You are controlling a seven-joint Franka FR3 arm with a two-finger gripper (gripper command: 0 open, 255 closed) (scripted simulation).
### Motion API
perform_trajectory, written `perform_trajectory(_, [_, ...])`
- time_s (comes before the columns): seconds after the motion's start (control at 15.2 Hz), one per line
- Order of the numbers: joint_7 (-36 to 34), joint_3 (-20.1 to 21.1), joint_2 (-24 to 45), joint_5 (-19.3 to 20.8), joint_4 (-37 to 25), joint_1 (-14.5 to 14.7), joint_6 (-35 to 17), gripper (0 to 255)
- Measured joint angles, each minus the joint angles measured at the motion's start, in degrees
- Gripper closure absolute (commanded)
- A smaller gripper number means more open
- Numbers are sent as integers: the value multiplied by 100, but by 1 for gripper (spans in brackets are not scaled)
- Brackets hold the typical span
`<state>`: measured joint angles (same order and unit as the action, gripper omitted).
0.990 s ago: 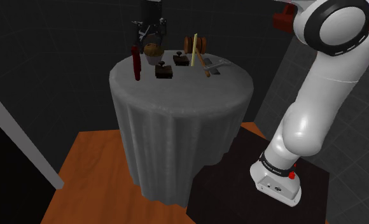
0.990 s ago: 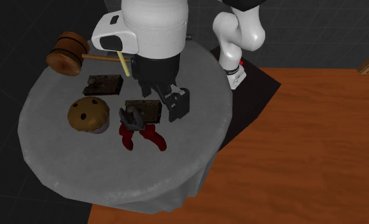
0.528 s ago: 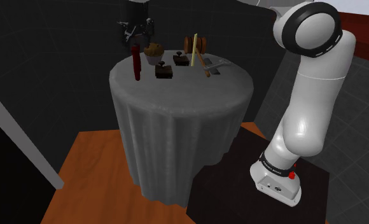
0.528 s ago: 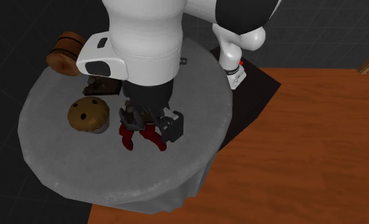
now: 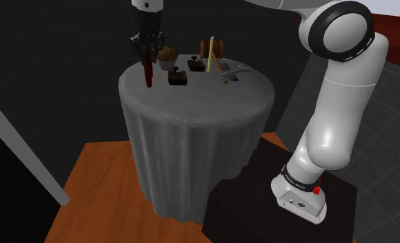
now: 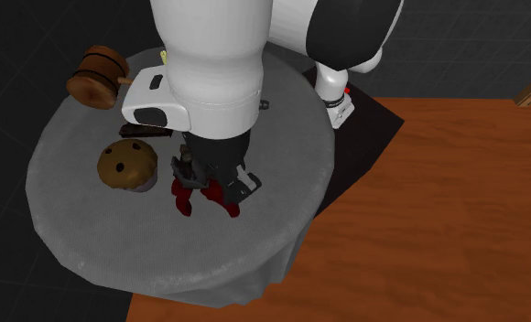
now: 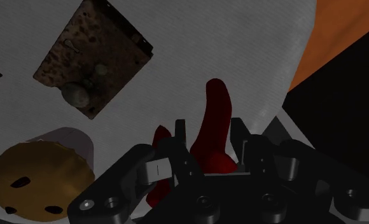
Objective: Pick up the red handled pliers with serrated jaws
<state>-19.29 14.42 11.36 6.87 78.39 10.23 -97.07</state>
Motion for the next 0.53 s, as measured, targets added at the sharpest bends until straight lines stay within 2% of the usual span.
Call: perform_trajectory(0.53, [5, 0, 4, -1, -30, 0, 25, 255])
